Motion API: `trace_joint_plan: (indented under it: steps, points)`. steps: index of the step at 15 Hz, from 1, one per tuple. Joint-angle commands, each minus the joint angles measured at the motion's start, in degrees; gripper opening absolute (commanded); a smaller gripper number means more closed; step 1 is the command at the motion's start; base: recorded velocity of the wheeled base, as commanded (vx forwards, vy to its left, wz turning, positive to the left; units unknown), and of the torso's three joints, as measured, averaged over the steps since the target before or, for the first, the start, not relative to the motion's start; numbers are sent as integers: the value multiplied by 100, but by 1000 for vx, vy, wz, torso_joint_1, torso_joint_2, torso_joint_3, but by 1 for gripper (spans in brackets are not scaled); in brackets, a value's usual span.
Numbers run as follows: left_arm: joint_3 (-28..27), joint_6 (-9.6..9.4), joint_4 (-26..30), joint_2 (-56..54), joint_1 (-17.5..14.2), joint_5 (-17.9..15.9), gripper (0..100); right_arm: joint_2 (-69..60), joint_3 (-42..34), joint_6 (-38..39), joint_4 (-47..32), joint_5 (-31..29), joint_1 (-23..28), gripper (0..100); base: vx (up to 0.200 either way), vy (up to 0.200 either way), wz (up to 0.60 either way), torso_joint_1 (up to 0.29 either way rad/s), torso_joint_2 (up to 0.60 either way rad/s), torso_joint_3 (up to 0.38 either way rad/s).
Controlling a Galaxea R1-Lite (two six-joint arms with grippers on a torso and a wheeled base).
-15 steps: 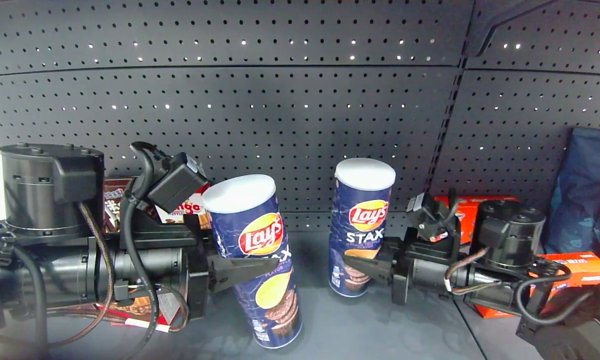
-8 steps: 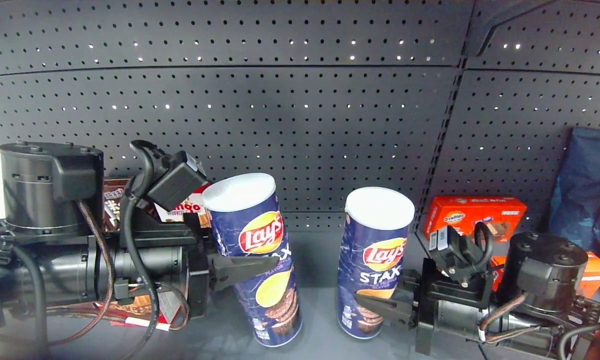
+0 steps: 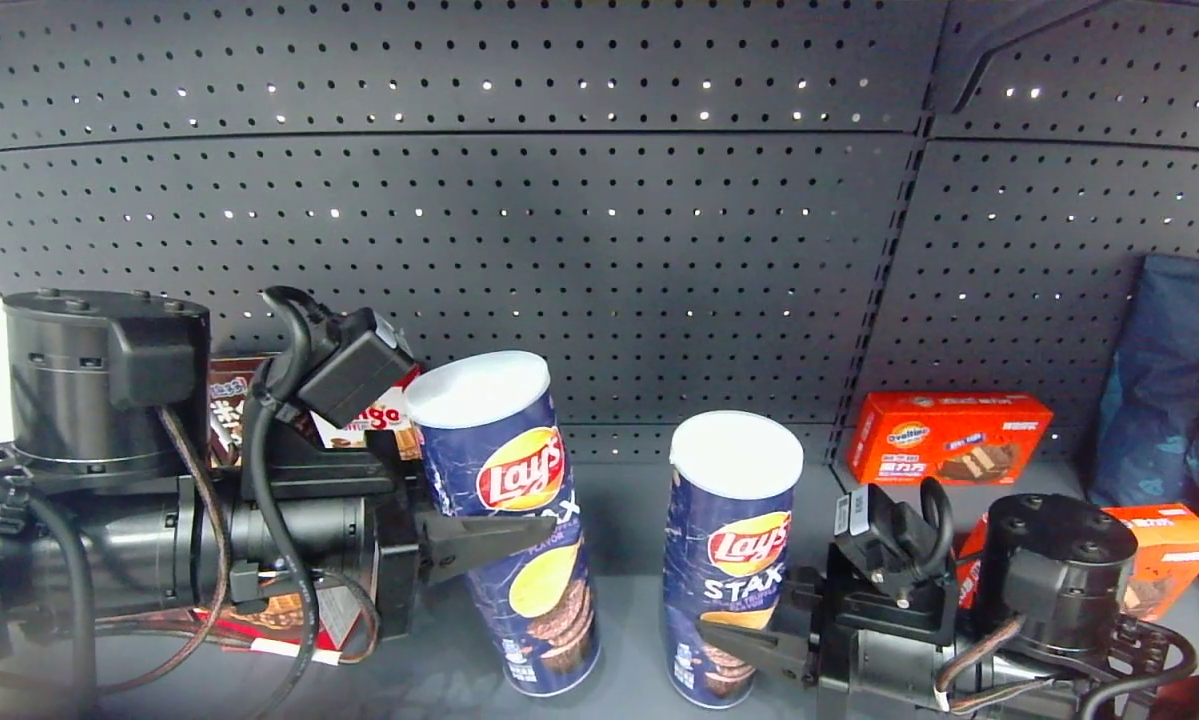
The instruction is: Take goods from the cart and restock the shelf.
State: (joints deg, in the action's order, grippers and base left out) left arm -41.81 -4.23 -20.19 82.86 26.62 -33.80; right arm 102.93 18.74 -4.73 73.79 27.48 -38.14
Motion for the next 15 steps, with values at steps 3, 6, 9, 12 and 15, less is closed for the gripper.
trace_joint_plan:
  steps: [3, 6, 9, 12, 15]
  points:
    - [15, 1, -3, 11, 1, -3, 0, 202, -2, 7, 13, 21, -44, 0, 0, 0, 0, 0, 0, 0]
    - [24, 1, -12, 11, 1, -3, 0, 386, 42, 7, 127, 3, -62, 0, 0, 0, 0, 0, 0, 0]
    - [86, 1, -20, 2, 1, -3, 0, 404, -2, 7, 171, 3, -123, 100, 0, 0, 0, 0, 0, 0]
    - [174, 1, -29, -15, 1, -3, 0, 149, -213, -2, 180, 3, -88, 100, 0, 0, 0, 0, 0, 0]
    - [191, 1, -29, -24, -8, -3, 0, -616, -863, -19, 180, 3, -88, 100, 0, 0, 0, 0, 0, 0]
